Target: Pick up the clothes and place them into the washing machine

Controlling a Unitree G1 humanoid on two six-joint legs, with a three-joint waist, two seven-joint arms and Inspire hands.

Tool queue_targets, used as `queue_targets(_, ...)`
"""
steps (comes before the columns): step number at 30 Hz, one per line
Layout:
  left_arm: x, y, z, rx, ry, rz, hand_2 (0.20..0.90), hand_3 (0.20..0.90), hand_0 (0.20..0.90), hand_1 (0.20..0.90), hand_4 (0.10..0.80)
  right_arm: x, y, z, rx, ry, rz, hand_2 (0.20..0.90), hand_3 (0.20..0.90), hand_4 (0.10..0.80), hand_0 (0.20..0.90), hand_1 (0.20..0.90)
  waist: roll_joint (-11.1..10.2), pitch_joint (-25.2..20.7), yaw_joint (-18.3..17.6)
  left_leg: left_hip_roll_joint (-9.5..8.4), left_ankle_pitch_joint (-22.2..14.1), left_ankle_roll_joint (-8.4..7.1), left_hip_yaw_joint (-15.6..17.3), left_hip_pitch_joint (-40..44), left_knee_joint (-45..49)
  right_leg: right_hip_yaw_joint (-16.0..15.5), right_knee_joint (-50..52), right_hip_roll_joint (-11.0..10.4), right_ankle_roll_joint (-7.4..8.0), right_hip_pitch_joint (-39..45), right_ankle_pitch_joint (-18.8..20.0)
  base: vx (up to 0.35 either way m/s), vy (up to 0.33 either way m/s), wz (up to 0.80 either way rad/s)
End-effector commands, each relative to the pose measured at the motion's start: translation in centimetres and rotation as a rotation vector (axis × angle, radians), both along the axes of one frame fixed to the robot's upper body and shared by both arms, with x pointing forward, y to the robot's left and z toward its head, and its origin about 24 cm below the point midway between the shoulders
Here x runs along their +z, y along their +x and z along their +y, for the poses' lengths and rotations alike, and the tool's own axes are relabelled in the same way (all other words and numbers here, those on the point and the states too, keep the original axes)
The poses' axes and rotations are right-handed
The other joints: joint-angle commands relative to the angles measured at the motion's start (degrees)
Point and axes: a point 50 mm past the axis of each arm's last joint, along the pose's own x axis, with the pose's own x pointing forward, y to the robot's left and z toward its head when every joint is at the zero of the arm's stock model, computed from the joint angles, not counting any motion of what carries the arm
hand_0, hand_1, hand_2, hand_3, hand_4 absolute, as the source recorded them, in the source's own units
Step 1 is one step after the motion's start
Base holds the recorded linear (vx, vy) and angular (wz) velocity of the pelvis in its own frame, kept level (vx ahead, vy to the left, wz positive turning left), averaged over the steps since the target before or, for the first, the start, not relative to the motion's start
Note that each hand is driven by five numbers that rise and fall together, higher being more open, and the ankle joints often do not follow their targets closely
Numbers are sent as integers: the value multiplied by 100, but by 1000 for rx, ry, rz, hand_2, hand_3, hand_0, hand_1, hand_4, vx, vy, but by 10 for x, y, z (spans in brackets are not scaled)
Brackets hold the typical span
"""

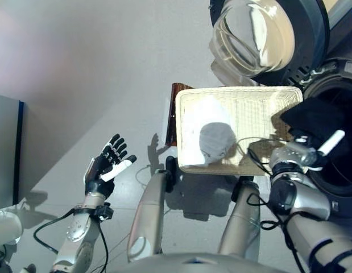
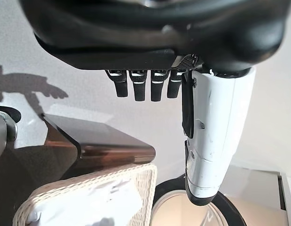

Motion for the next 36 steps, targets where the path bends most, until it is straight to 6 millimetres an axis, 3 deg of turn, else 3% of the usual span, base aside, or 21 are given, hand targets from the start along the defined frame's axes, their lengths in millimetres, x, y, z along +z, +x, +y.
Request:
queue_targets(1,27,5,2,-28,0,-151,900,900,900,900,800,65,-32,-60,-223,-208,-39,200,200,300,200,200,317,-258,-63,249,30,-522,-308,154,-411,208,-46,-55,-95,68,-107,-1,3,9)
queue_targets(5,27,1,4,-25,-10,-147,900,900,900,900,800,87,-61,-91,-318,-257,13,200,200,300,200,200,435,-280,-142,251,40,-540,-280,197,-454,293,38,-69,-96,9,-179,3,0,1)
queue_targets(8,27,0,1,-35,-23,-147,900,900,900,900,800,89,-69,-98,-338,-266,53,200,200,300,200,200,462,-259,-189,273,29,-538,-252,200,-435,331,72,-48,-104,-37,-193,6,-6,-8)
queue_targets(21,31,2,7,-10,-16,-158,900,900,900,900,800,77,-58,-87,-304,-238,84,200,200,300,200,200,424,-321,-254,311,-22,-532,-188,147,-343,366,201,-11,-134,-159,-196,0,-4,-3)
queue_targets(22,30,1,8,-4,-13,-153,900,900,900,900,800,76,-58,-87,-297,-239,87,431,431,465,431,431,401,-334,-256,316,-27,-534,-192,131,-322,369,216,0,-141,-171,-196,0,0,0)
queue_targets(23,30,1,8,-3,-13,-153,900,900,900,900,800,76,-57,-87,-296,-239,87,796,796,725,796,796,400,-337,-258,317,-29,-535,-193,127,-318,369,218,1,-141,-175,-198,0,0,0)
queue_targets(24,30,1,10,3,-10,-150,900,900,900,900,800,74,-56,-85,-292,-233,87,900,900,800,900,900,379,-341,-259,328,-30,-537,-199,115,-310,359,232,4,-143,-184,-189,0,0,0)
queue_targets(36,29,-2,9,-5,-26,-143,900,900,900,900,800,55,-49,-74,-242,-209,101,900,900,800,900,900,250,-311,-247,322,-33,-519,-228,73,-277,274,120,45,-141,-46,-141,0,0,0)
